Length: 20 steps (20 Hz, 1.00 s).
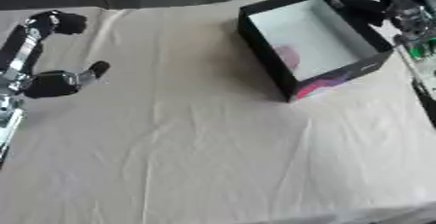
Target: Pick up the objects with one hand, pass them to the other hand, and then place them into the box on the other side of the table.
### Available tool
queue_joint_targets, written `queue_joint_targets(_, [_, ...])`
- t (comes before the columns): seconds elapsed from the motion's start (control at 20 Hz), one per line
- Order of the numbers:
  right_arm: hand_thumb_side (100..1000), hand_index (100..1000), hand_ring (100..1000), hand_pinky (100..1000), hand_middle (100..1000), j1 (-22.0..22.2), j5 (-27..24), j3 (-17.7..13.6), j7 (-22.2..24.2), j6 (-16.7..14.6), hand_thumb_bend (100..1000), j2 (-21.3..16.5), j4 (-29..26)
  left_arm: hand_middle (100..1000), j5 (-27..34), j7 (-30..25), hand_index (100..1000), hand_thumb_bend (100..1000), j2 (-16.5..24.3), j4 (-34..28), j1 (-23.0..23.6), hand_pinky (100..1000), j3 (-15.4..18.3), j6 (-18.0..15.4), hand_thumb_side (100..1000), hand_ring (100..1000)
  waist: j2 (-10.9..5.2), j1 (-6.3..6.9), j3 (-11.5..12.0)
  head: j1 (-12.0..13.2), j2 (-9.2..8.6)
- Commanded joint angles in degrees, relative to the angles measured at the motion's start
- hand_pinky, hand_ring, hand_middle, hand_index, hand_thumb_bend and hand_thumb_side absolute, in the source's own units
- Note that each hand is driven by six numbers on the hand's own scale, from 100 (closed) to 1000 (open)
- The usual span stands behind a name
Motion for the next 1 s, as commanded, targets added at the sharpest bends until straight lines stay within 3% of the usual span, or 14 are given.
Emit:
queue_joint_targets(0.05, [797,998,933,1000,910,-0.5,-5.8,-0.6,-3.1,-0.4,100,-1.0,-1.8,650,0.8,0.2,791,505,2.3,-1.6,-0.8,758,1.2,1.2,325,693,-2.08,0.40,0.1,1.9,-0.07])
queue_joint_targets(0.4, [718,991,926,1000,902,0.0,-6.8,-0.4,-4.3,-0.7,100,-1.4,-2.7,660,2.7,0.7,800,499,9.2,-1.2,-0.4,762,4.4,5.4,336,699,-2.41,1.11,0.5,3.5,-0.07])
queue_joint_targets(1.0, [729,985,918,1000,896,0.2,-6.7,-0.6,-5.1,-0.2,100,-1.9,-3.4,688,5.2,0.8,816,511,17.9,6.7,0.1,778,10.6,10.7,366,726,-2.48,1.30,0.8,5.0,-0.07])
